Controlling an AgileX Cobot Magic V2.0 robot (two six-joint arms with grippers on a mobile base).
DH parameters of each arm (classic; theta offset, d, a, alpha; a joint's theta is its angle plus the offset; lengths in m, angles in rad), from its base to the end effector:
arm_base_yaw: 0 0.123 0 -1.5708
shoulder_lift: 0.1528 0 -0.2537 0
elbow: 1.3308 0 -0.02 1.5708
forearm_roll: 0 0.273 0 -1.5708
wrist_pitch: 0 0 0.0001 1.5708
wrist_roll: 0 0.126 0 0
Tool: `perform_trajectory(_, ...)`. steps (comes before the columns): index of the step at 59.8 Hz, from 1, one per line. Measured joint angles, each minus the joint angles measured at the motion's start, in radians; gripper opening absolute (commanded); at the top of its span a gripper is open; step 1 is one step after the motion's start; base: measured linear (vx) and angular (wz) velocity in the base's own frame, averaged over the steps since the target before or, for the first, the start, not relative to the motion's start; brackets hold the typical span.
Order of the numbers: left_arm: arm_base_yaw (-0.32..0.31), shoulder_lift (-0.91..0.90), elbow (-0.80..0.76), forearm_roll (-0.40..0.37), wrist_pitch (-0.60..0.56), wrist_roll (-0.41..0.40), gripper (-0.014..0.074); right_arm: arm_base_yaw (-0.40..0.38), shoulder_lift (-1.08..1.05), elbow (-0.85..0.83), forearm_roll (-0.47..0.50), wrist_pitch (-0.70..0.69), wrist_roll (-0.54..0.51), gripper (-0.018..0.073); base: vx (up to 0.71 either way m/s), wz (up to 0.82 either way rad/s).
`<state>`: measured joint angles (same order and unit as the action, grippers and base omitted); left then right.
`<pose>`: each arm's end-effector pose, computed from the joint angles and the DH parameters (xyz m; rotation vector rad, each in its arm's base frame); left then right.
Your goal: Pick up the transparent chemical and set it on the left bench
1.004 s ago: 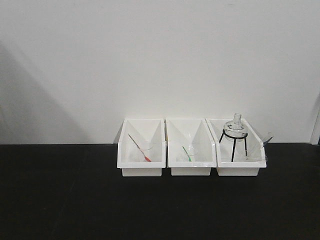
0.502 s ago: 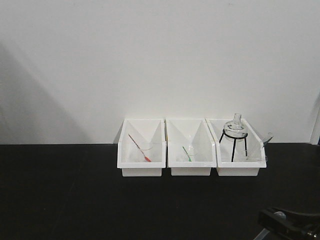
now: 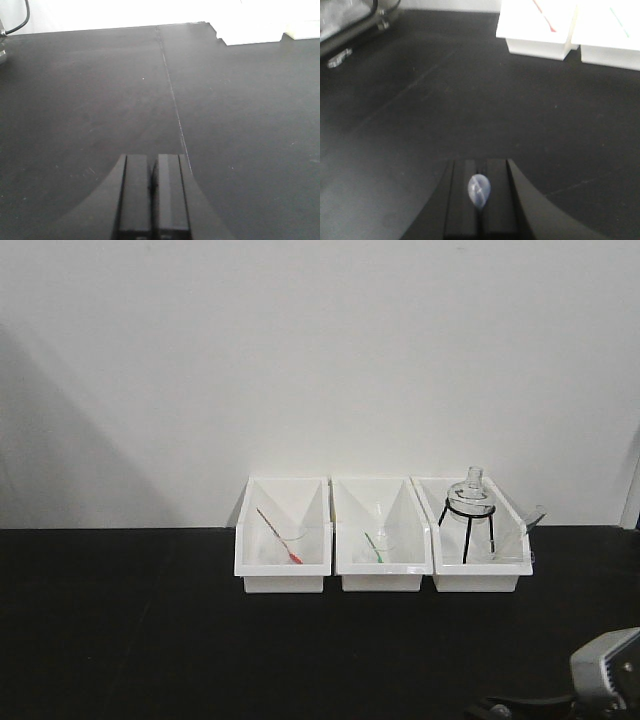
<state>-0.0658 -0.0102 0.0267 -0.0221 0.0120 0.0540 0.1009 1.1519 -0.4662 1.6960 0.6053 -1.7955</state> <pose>0.1453 -0.0096 0.2056 0.0741 1.5103 -0.0274 0.2522 0.0971 0.1795 -0.5374 1.9739 0.6390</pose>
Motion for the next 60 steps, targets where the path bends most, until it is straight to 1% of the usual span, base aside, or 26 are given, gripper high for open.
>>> perform_trajectory(7,0.000,0.000,0.000,0.000,0.000,0.000,-0.0003,0.024,0.043,0.000,0.001,0.002,-0.050,0.0174,0.00,0.00)
perform_trajectory(18,0.000,0.000,0.000,0.000,0.000,0.000,-0.0003,0.027,0.069,0.000,0.002,-0.001,-0.066,0.0415,0.00,0.00)
perform_trajectory(21,0.000,0.000,0.000,0.000,0.000,0.000,-0.0003,0.027,0.069,-0.001,0.005,0.000,-0.071,0.0468,0.00,0.00)
perform_trajectory(28,0.000,0.000,0.000,0.000,0.000,0.000,-0.0003,0.027,0.069,-0.001,0.005,0.000,-0.085,0.0542,0.00,0.00)
perform_trajectory(41,0.000,0.000,0.000,0.000,0.000,0.000,-0.0003,0.027,0.063,-0.025,0.005,-0.005,-0.092,0.0542,0.00,0.00)
perform_trajectory(49,0.000,0.000,0.000,0.000,0.000,0.000,-0.0003,0.027,0.004,-0.084,0.005,-0.049,-0.085,0.0509,0.00,0.00)
perform_trajectory(56,0.000,0.000,0.000,0.000,0.000,0.000,-0.0003,0.027,-0.092,-0.131,0.007,-0.127,-0.033,0.0420,0.00,0.00)
perform_trajectory(60,0.000,0.000,0.000,0.000,0.000,0.000,-0.0003,0.027,-0.158,-0.138,0.011,-0.197,0.011,0.0320,0.00,0.00)
